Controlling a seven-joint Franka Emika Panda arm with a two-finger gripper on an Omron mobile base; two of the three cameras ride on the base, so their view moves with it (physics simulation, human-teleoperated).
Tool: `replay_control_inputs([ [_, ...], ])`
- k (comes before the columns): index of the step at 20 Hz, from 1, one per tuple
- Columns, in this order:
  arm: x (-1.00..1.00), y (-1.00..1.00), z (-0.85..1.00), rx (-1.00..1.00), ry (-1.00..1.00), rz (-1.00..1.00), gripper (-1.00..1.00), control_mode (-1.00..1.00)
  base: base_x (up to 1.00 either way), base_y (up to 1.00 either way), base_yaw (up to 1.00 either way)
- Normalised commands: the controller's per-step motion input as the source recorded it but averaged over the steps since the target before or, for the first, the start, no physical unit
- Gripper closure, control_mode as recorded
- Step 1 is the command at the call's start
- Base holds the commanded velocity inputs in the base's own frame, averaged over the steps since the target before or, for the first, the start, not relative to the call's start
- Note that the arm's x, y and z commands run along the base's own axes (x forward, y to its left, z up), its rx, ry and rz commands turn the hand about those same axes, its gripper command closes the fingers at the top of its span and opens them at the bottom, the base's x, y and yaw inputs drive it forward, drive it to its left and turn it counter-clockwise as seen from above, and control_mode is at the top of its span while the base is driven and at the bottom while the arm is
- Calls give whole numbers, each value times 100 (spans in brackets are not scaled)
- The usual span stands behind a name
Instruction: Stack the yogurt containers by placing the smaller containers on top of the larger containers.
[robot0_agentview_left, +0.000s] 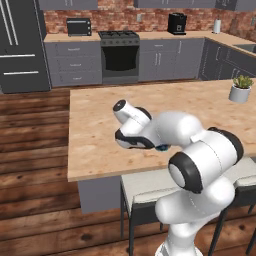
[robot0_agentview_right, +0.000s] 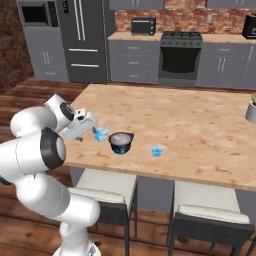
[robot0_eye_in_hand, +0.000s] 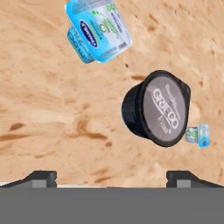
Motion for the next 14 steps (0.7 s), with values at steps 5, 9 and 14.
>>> replay_control_inputs([
  [5,26,0,-17,0,0,0,-100,-100,0,0,0],
  [9,30,0,-17,0,0,0,-100,-100,0,0,0],
  [14,29,0,-14,0,0,0,-100,-100,0,0,0],
])
